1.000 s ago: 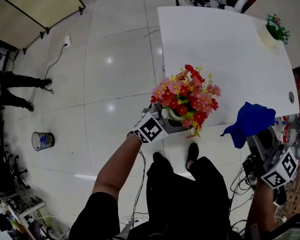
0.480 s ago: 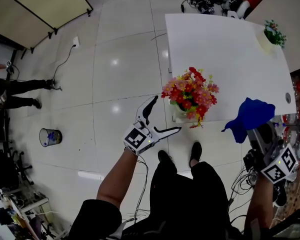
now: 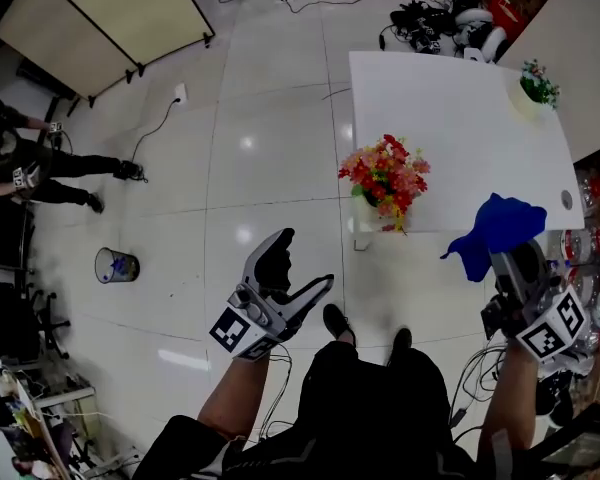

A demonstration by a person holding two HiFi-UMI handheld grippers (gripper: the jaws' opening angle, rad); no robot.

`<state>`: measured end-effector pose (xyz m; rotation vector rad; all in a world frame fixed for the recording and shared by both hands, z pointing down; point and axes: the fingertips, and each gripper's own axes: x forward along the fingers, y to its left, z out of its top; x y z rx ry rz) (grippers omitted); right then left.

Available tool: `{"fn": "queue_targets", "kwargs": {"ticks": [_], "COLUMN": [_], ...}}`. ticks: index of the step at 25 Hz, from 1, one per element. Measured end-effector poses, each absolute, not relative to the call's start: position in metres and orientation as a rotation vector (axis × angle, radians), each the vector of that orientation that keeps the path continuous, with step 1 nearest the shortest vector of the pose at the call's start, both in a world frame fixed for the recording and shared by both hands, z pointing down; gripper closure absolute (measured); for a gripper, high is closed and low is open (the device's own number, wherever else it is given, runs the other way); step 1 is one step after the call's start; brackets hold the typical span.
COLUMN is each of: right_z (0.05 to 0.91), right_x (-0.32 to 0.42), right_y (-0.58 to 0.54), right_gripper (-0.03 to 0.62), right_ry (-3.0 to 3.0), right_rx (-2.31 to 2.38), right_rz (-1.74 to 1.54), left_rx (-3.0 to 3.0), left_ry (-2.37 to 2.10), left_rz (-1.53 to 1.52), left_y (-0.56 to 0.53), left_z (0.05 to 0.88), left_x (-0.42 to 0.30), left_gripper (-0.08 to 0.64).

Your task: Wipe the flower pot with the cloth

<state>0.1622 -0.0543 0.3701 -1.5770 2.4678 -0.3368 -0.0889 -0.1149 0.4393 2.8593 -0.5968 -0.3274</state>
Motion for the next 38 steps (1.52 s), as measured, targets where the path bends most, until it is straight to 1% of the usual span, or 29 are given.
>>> {"fn": "queue_targets", "kwargs": {"ticks": [1, 3, 4, 5, 7, 8, 10, 14, 18, 27, 31, 35, 38], "right_z": [0.369, 0.365, 0.362, 0.359, 0.351, 0.345, 0.332, 0.325, 0.335, 0.316, 0.304, 0.29, 0.272], "right_x": [0.16, 0.159, 0.16, 0.16, 0.163, 0.164, 0.166, 0.171, 0.168, 0.058, 0.046, 0.036, 0.044], "right_y": [-0.043, -0.022, -0.013, -0.001, 0.029, 0.047, 0.087, 0.145, 0.169, 0.267, 0.279, 0.318, 0.342], "right_gripper": [0.526, 0.526, 0.526, 0.526, 0.526, 0.526, 0.526, 0.526, 0.526, 0.526, 0.527, 0.528, 0.528], "right_ry": [2.484, 2.511, 2.523, 2.538, 2.582, 2.611, 2.666, 2.689, 2.697, 2.635, 2.617, 2.651, 2.643], "right_rx": [-1.555, -1.506, -1.477, -1.45, -1.407, -1.387, -1.355, -1.343, -1.35, -1.468, -1.518, -1.555, -1.539], "right_rz": [-0.335, -0.321, -0.313, -0.308, -0.296, -0.286, -0.27, -0.287, -0.293, -0.215, -0.204, -0.16, -0.133], "left_rx": [2.857, 2.885, 2.903, 2.916, 2.925, 2.927, 2.916, 2.842, 2.822, 2.913, 2.916, 2.95, 2.96], "left_ry": [-0.625, -0.699, -0.739, -0.777, -0.838, -0.866, -0.931, -0.963, -0.981, -0.828, -0.797, -0.761, -0.789], "left_rz": [-0.348, -0.372, -0.381, -0.385, -0.371, -0.359, -0.346, -0.371, -0.309, -0.175, -0.201, -0.211, -0.24], "left_y": [-0.104, -0.08, -0.067, -0.051, -0.013, 0.007, 0.049, 0.115, 0.139, 0.233, 0.236, 0.279, 0.304], "left_z": [0.429, 0.411, 0.403, 0.397, 0.386, 0.38, 0.364, 0.345, 0.349, 0.332, 0.318, 0.295, 0.279], "left_x": [-0.09, -0.088, -0.087, -0.085, -0.076, -0.071, -0.061, -0.05, -0.05, -0.136, -0.142, -0.144, -0.139], "left_gripper": [0.178, 0.318, 0.375, 0.394, 0.394, 0.427, 0.553, 0.556, 0.556, 0.556, 0.557, 0.557, 0.556]}}
